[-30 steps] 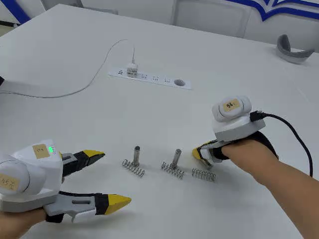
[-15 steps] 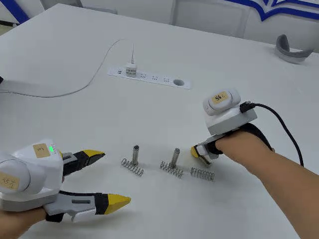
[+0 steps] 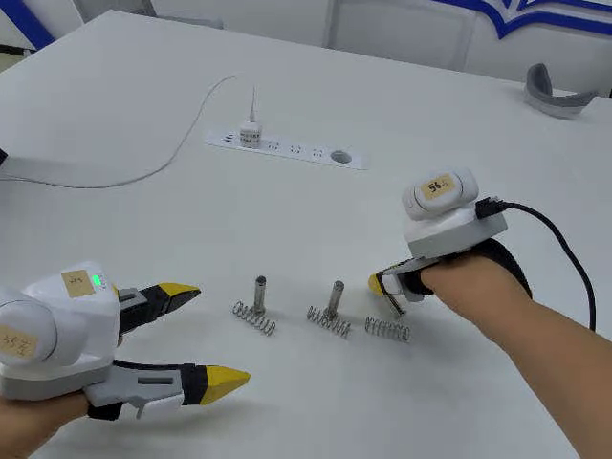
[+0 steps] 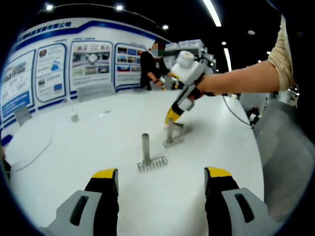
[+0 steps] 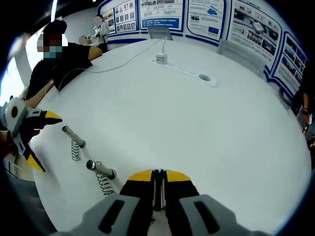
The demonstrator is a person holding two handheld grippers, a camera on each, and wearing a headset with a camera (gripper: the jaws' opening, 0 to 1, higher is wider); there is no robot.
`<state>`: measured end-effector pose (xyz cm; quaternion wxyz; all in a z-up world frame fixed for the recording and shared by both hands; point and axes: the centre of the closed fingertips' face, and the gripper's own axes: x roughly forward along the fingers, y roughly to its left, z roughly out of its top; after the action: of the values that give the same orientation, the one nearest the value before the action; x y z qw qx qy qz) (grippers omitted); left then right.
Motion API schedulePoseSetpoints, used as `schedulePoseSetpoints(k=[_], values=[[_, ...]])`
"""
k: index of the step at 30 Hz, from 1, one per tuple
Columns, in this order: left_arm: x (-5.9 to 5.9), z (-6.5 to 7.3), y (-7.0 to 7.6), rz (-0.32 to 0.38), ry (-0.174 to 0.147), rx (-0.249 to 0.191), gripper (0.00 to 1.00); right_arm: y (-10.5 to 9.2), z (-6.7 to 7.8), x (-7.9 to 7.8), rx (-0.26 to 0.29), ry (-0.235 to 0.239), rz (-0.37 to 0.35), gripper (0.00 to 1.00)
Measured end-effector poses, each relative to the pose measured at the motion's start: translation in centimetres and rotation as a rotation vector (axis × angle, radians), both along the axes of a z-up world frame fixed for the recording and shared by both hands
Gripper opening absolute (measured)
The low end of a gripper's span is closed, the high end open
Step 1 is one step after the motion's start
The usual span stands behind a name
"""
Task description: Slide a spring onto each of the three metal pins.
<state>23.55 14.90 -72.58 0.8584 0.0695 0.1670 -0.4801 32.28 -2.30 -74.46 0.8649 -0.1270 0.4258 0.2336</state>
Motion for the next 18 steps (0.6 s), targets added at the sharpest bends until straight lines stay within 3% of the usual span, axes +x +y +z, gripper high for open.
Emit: schedulePoseSetpoints(k=[8,18], values=[[-0.2,0.1,-0.2,-0.005,-0.003,0.001,0.72,-0.3,1.4,-0.7,0.013,-0.044,0.005,0.09],[-0.2,0.3,-0.1,-0.001,-0.007,-0.002,0.72,-0.8,2.2,-1.8,0.034,-0.070,-0.007,0.09]])
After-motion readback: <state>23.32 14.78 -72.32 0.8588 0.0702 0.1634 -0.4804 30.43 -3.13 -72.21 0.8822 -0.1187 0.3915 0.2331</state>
